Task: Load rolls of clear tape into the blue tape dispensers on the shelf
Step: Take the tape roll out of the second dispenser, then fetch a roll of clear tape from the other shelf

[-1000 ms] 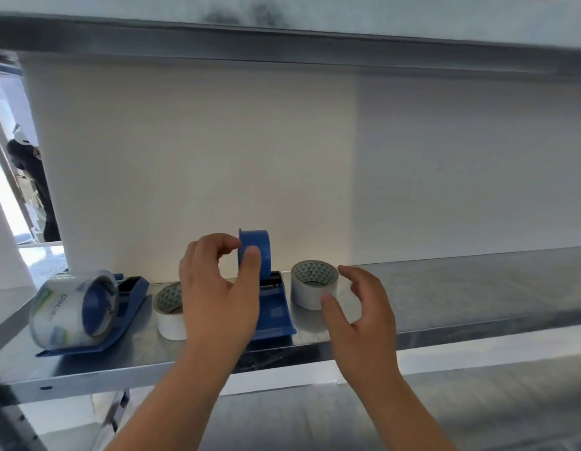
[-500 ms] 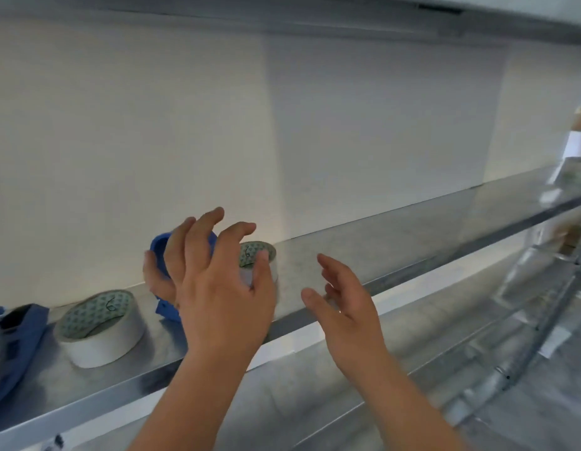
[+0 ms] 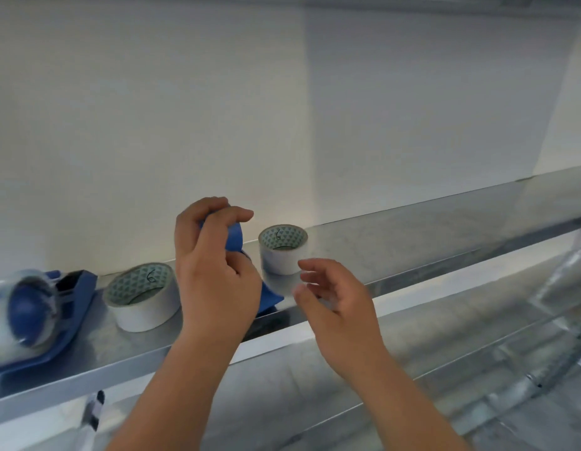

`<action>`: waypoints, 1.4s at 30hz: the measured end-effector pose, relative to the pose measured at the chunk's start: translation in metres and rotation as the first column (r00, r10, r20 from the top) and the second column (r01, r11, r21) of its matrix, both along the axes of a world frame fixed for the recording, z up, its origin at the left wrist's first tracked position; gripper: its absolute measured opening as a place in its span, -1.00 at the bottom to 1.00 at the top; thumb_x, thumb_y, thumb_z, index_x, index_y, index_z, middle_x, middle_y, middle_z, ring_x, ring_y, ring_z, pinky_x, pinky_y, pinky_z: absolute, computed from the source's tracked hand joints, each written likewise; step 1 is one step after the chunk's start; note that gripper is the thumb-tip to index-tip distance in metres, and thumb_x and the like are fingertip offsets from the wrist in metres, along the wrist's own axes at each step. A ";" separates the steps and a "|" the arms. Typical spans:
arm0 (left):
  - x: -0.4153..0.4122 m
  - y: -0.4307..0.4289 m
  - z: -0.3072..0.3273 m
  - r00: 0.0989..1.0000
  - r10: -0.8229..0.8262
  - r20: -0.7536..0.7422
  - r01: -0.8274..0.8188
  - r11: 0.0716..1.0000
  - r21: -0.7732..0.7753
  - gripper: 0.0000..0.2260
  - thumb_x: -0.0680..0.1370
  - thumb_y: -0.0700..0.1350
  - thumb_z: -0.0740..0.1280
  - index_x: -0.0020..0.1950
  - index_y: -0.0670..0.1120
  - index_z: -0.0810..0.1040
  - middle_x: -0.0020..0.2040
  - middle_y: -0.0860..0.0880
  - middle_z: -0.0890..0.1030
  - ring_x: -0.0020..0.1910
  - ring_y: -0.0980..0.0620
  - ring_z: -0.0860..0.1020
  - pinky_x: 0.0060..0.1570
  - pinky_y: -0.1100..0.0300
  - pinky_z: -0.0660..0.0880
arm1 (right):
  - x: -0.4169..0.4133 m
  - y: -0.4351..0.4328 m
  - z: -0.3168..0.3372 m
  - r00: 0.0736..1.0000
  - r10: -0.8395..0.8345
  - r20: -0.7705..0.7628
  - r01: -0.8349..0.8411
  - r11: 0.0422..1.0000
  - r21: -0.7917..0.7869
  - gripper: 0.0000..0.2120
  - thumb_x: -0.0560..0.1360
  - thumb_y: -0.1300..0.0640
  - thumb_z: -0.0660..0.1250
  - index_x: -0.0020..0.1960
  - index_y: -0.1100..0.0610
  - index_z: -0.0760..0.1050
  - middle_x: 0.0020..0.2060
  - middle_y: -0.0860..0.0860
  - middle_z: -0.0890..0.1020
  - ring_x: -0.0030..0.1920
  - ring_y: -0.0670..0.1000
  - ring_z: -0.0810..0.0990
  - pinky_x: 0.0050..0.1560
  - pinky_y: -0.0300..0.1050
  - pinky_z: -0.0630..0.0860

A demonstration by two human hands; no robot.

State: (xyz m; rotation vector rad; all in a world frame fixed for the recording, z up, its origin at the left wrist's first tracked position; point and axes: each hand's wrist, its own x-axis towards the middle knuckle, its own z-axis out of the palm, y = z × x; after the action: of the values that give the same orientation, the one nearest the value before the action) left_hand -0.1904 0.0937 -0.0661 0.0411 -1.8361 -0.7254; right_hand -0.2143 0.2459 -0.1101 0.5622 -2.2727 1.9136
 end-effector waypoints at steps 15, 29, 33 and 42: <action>-0.005 -0.030 -0.006 0.984 -0.155 -0.088 0.165 0.979 0.119 -0.38 0.33 -0.63 0.16 -0.03 0.10 0.53 0.25 0.15 0.47 0.27 0.17 0.50 -0.31 0.20 0.40 | 0.005 -0.040 -0.011 0.971 0.072 -0.228 -0.016 0.970 0.241 -0.81 0.54 0.12 0.47 0.12 -0.07 0.64 0.05 -0.26 0.64 0.05 -0.20 0.63 0.06 -0.38 0.57; 0.016 -0.014 0.015 0.986 -0.154 -0.056 0.140 0.968 -0.210 -0.67 0.44 -0.36 0.38 0.16 -0.11 0.65 0.50 -0.09 0.39 0.61 -0.19 0.26 0.53 0.03 0.23 | -0.002 -0.029 0.022 0.977 0.150 0.149 -0.120 0.974 -0.193 -0.76 0.55 0.11 0.46 0.21 -0.03 0.69 0.07 -0.12 0.76 0.11 -0.08 0.71 0.24 0.10 0.64; 0.024 0.026 0.020 0.936 -0.347 -0.065 0.323 0.916 -0.238 -0.60 0.49 -0.36 0.38 0.27 -0.06 0.54 0.51 -0.08 0.40 0.62 -0.12 0.27 0.53 0.08 0.24 | 0.000 -0.012 0.031 0.982 0.138 0.128 -0.084 0.930 -0.357 -0.78 0.56 0.10 0.45 0.20 0.03 0.69 0.05 -0.09 0.77 0.07 -0.13 0.72 0.07 -0.21 0.65; -0.018 0.106 -0.010 0.627 -0.778 -0.030 0.754 0.597 0.275 -0.60 0.64 -0.01 0.26 0.49 0.15 0.35 0.53 0.13 0.43 0.56 0.03 0.36 0.51 -0.10 0.35 | 0.008 0.060 0.026 0.957 -0.222 0.185 0.285 0.833 -0.474 -0.70 0.60 -0.05 0.36 0.33 -0.15 0.60 0.29 -0.12 0.67 0.29 -0.07 0.64 0.34 0.05 0.57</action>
State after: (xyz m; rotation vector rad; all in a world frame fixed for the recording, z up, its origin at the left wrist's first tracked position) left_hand -0.2089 0.2001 -0.0756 -0.6064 -1.7992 -1.6060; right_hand -0.2065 0.3061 -0.0838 0.0696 -1.6835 2.3083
